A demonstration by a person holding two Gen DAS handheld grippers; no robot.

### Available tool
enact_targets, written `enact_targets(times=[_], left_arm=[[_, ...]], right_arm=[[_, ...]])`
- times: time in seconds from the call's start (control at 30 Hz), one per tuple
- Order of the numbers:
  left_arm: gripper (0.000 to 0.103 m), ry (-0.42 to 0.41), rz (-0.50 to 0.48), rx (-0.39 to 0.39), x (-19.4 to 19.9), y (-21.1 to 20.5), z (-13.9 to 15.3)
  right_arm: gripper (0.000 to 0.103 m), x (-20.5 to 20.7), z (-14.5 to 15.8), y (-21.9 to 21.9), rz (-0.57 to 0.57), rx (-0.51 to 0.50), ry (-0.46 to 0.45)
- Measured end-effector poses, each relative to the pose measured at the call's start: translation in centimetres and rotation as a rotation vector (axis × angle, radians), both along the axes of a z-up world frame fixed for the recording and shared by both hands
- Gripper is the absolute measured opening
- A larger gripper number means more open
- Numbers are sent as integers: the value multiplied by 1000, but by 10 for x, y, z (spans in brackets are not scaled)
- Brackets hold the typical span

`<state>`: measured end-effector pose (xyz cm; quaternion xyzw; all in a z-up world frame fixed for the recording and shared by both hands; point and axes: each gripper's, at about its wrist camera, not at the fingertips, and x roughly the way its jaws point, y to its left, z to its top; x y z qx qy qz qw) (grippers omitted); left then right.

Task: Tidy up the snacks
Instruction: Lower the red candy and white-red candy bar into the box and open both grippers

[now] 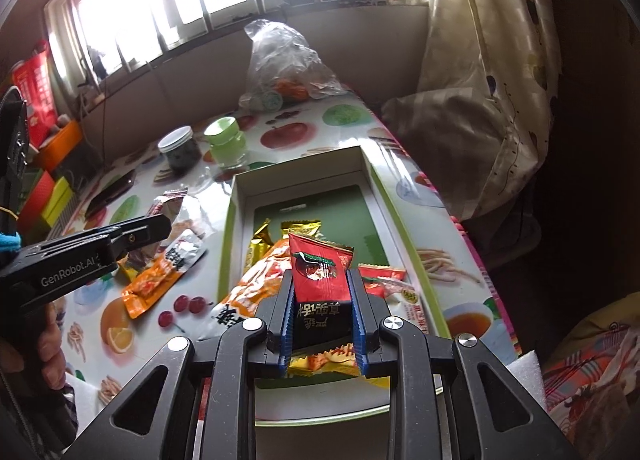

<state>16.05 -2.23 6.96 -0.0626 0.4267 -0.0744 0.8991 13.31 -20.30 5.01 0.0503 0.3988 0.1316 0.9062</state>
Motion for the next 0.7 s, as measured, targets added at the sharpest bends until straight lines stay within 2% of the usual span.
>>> enact_targets(times=[0.7], left_arm=[[20,60,-80,-8,37,-36,-23]], right_arm=[[23,21,-23,-10,-24,-62,47]])
